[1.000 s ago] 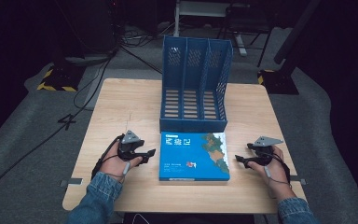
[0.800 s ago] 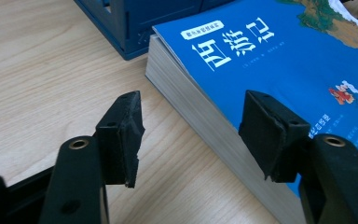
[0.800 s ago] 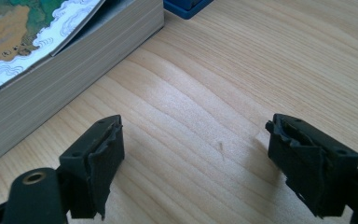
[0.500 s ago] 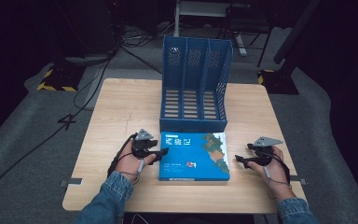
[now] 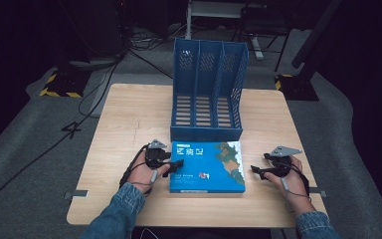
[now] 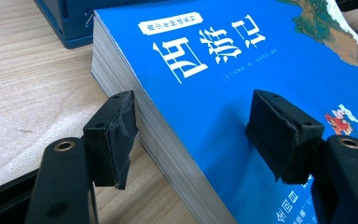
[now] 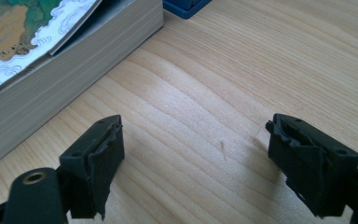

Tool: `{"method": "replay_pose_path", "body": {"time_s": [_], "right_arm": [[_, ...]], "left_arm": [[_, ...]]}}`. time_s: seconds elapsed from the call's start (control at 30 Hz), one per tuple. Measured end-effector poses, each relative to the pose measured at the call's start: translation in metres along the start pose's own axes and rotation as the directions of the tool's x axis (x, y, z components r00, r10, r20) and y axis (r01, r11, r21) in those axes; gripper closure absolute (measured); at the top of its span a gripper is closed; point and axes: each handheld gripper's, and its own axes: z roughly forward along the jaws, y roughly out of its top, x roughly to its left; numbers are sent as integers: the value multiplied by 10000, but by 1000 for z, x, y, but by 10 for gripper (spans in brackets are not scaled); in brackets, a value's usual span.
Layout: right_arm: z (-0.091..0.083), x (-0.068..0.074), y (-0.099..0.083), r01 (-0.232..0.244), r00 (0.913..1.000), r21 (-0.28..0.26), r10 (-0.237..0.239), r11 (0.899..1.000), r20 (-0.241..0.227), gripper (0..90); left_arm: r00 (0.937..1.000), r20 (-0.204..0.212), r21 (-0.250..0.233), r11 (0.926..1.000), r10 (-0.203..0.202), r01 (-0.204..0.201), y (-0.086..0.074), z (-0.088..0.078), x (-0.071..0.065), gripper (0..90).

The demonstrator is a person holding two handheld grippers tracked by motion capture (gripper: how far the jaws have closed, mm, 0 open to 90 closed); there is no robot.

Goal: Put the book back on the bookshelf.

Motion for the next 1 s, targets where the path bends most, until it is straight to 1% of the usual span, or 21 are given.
{"method": "replay_pose_path", "body": {"time_s": [0.07,0.13,0.2,0.33,0.4,0.47,0.5,0.53,0.57,0.6,0.67,0.73,0.83,0.87,0.9,0.93,0.97,1.0], "right_arm": [[0,0,0,7,10000,-3,-7,10000,3,185],[0,0,0,6,10000,-2,-6,10000,5,185],[0,0,0,7,10000,-2,-7,10000,3,185],[0,1,0,-31,10000,-5,31,10000,17,186],[0,1,0,-40,10000,-10,40,10000,34,192],[-1,2,1,-33,10000,-2,33,10000,38,243],[-2,3,2,34,10000,80,-34,10000,-5,278],[-3,4,4,161,9998,197,-159,9997,-73,286],[-5,9,8,381,9993,175,-381,9991,-6,269],[-5,9,8,381,9993,175,-381,9991,-6,269],[-8,15,13,428,9991,-77,-428,9991,42,269],[-11,21,18,440,9990,-154,-438,9989,134,269],[-16,30,25,416,9991,-444,-412,9982,87,270],[-16,30,25,416,9991,-444,-412,9982,87,270],[-22,39,31,533,9986,-704,-532,9961,24,271],[-23,43,34,593,9981,-791,-602,9951,-87,272],[-23,43,34,593,9981,-791,-602,9951,-87,272],[-23,46,35,632,9977,-856,-651,9943,-201,278]], "left_arm": [[9998,109,-23,9999,-159,159,-1,1,2,321],[9997,127,-21,9998,-191,191,-1,1,2,321],[9998,102,-22,9999,-162,162,-1,1,2,322],[10000,9,-13,10000,95,-95,0,0,0,326],[9999,-15,-26,9999,139,-139,0,0,0,328],[9997,-65,-22,9997,250,-250,1,-2,-1,345],[9995,-107,-68,9996,290,-291,1,-3,-1,367],[9995,-91,-133,9995,296,-297,2,-5,-1,393],[9995,-104,-172,9994,302,-303,2,-6,-1,444],[9994,-93,-229,9992,338,-340,3,-7,-1,444],[9990,-95,-348,9984,439,-442,4,-9,-2,473],[9985,-88,-453,9975,538,-542,4,-12,-4,494],[9982,164,-674,9962,570,-557,5,-17,-6,528],[9982,164,-674,9962,570,-557,5,-17,-6,535],[9979,217,-634,9962,605,-590,6,-20,-9,543],[9979,178,-572,9965,620,-609,6,-20,-10,557],[9979,178,-572,9965,620,-609,6,-20,-10,570],[9984,205,-517,9973,535,-524,6,-20,-12,570]]}}
